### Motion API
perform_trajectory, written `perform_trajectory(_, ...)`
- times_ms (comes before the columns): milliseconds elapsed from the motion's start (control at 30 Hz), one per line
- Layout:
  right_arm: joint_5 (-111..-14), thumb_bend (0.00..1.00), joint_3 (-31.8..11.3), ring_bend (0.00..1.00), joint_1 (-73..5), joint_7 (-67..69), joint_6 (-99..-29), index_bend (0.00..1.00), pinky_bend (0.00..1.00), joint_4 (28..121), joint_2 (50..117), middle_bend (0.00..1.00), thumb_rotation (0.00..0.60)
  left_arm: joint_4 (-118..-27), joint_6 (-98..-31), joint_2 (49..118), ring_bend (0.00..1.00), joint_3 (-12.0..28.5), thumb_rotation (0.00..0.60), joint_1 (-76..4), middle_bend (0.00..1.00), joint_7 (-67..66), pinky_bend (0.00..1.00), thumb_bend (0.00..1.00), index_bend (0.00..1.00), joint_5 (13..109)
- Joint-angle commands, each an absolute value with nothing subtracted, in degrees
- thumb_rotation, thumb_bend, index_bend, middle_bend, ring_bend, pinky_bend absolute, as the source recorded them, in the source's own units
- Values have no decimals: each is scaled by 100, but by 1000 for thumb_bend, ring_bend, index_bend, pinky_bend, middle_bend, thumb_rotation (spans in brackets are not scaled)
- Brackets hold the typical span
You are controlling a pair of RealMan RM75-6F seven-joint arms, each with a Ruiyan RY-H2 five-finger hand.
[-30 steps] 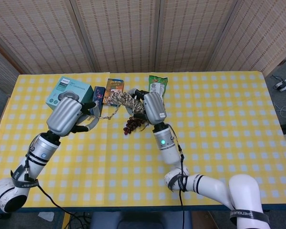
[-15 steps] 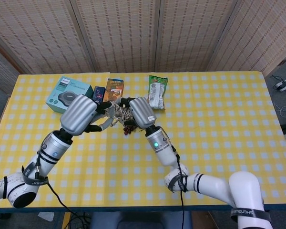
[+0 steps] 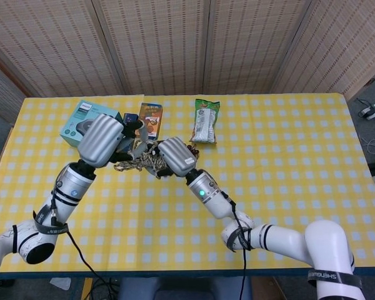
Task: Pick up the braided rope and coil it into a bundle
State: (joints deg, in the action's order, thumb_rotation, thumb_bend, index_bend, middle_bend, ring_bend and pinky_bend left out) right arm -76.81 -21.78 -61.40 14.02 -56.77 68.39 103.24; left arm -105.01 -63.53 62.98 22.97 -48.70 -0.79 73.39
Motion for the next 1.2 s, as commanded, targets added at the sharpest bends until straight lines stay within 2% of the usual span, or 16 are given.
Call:
perform_trajectory(33, -7841, 310, -2082, 588, -6152, 1627, -5630, 848, 738, 6920, 10234, 667, 600, -10382, -6343, 6358, 1000, 2276, 600, -4902, 1000, -206, 1000, 404, 742, 7255)
perform_trajectory(333, -8365, 283, -1771, 588, -6100, 2374, -5769, 854, 738, 6996, 10091, 679, 600, -10037, -6219, 6432, 1000, 2201, 600, -4924, 1000, -475, 1000, 404, 732, 6881)
perform_trajectory(733, -8831, 259, -1642, 602, -5999, 3178, -6459, 866, 738, 6792, 10248, 693, 600, -9900, -5912, 6465, 1000, 2234, 600, -4958, 1000, -301, 1000, 405, 725, 6337)
perform_trajectory(1200, -8856, 255, -1829, 615, -5810, 3655, -7314, 868, 749, 6430, 10598, 701, 600, -9862, -5502, 6299, 1000, 2090, 600, -4841, 1000, -90, 1000, 404, 726, 5874)
